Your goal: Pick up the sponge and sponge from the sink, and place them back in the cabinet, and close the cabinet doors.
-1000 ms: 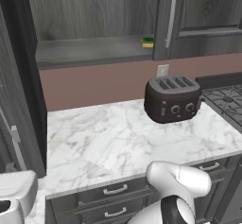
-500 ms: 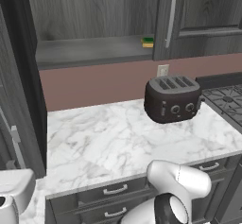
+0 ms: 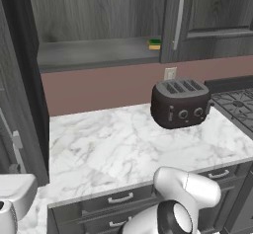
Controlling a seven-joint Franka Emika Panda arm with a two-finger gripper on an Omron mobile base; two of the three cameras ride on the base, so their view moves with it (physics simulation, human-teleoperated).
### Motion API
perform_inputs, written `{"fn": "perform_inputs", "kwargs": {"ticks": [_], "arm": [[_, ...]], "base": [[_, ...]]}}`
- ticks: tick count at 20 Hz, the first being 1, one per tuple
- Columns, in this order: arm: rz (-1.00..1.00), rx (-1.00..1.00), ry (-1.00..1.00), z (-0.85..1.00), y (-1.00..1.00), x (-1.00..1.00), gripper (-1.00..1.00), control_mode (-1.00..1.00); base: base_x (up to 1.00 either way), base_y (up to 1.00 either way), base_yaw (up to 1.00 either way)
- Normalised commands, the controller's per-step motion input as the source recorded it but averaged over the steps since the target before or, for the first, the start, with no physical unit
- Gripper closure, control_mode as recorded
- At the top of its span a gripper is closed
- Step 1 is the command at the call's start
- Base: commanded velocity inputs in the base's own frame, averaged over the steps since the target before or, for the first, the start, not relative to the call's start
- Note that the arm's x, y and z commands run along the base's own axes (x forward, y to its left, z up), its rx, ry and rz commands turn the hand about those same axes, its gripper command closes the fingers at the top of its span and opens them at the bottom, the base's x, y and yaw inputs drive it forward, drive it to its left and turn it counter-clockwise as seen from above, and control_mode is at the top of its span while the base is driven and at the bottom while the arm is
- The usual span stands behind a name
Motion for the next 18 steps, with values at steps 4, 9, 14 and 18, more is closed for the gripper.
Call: {"fn": "perform_inputs", "kwargs": {"ticks": [4, 9, 14, 18], "arm": [[-0.06, 0.0, -0.01, 0.0, 0.0, 0.14, -1.0, -1.0], [-0.06, 0.01, -0.01, 0.0, 0.0, 0.12, -1.0, -1.0], [-0.08, 0.01, -0.01, 0.0, 0.0, 0.17, -1.0, -1.0], [-0.12, 0.0, -0.01, 0.0, 0.0, 0.22, -1.0, -1.0]], "base": [[0.0, 0.0, 0.0], [0.0, 0.0, 0.0], [0.0, 0.0, 0.0], [0.0, 0.0, 0.0]]}}
